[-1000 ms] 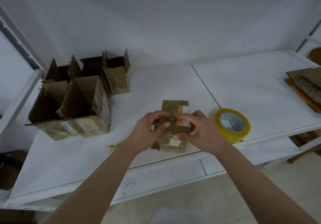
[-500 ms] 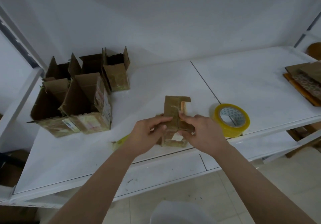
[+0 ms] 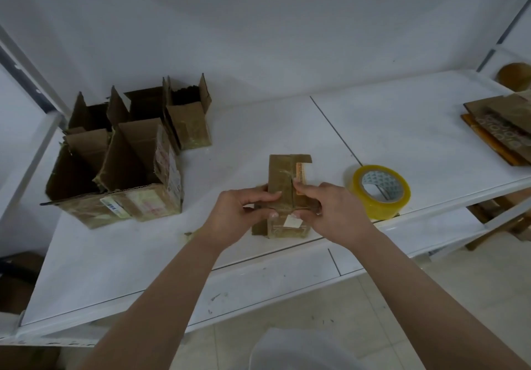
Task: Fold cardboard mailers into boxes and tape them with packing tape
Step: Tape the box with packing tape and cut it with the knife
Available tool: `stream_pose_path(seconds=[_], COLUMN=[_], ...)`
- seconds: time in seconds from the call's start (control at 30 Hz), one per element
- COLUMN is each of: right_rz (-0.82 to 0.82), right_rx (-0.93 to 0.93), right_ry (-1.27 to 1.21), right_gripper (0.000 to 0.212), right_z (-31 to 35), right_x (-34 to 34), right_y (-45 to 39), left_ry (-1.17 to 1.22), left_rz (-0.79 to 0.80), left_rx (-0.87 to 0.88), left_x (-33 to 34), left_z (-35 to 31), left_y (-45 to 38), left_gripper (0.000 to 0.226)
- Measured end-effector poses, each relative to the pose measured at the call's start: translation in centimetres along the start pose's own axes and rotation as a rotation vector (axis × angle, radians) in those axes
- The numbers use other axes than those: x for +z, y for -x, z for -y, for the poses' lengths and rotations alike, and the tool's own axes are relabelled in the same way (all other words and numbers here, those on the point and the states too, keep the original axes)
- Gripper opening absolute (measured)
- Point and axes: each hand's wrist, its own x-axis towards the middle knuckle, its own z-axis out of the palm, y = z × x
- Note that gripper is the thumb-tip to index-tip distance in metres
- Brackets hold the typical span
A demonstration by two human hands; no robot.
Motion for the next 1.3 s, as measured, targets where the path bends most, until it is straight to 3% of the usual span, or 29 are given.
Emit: stream_pose_path(seconds=[0.13,0.3,0.4,0.5,0.6,0.7,0.87,0.97,1.07,1.17,1.3], right_rz=[-0.019,-0.031,-0.05,-0.037,-0.013,-0.116,-0.269,-0.219,-0.065,-0.056,-0.076], right_rx=[0.012,0.002,-0.006,-0.023,0.09,0.204,-0.048,-0.092,-0.037,-0.058,-0.111], right_ry=[-0.022,-0.014,-0.006,-0.095,-0.251,-0.02,0.072,0.078,-0.146,-0.128,-0.019], right_gripper=[0.061,0.061,0.062,0.064,0.07,0.048,0.038,0.043,0.055,0.021,0.026], right_z=[-0.1,0.0,0.0,-0.4,-1.1,-1.3,-0.5,-1.1,-3.1,-4.3,-3.3], right_x=[0.3,0.5,0.6,0.4,0.1,0.1,0.9,0.6,-0.5,-1.0,-1.0], right_y=[0.0,0.0,0.3,0.8,1.7,2.4,2.8,2.9,3.1,3.0,1.6], left_ry=[-0.203,-0.377,-0.377,-0.47,-0.495,-0.479,-0.475,-0.455,-0.45,-0.421,-0.418], left_rz=[-0.141,-0.158,-0.118,-0.103,-0.147,-0.148,-0.161,-0.158,-0.157,-0.159,-0.155], left_rx=[0.137,0.193,0.175,0.173,0.139,0.087,0.092,0.069,0.043,0.017,0.03], left_x=[2.0,2.0,2.0,2.8,3.5,3.4,3.7,3.6,3.5,3.4,3.5], left_z=[1.3,2.2,1.5,1.1,0.8,0.6,0.5,0.5,0.4,0.3,0.0], left_y=[1.1,1.0,0.9,1.0,1.0,1.0,1.2,1.2,1.1,1.0,1.0], left_gripper=[0.041,0.039,0.041,0.06,0.064,0.062,0.063,0.063,0.058,0.056,0.056])
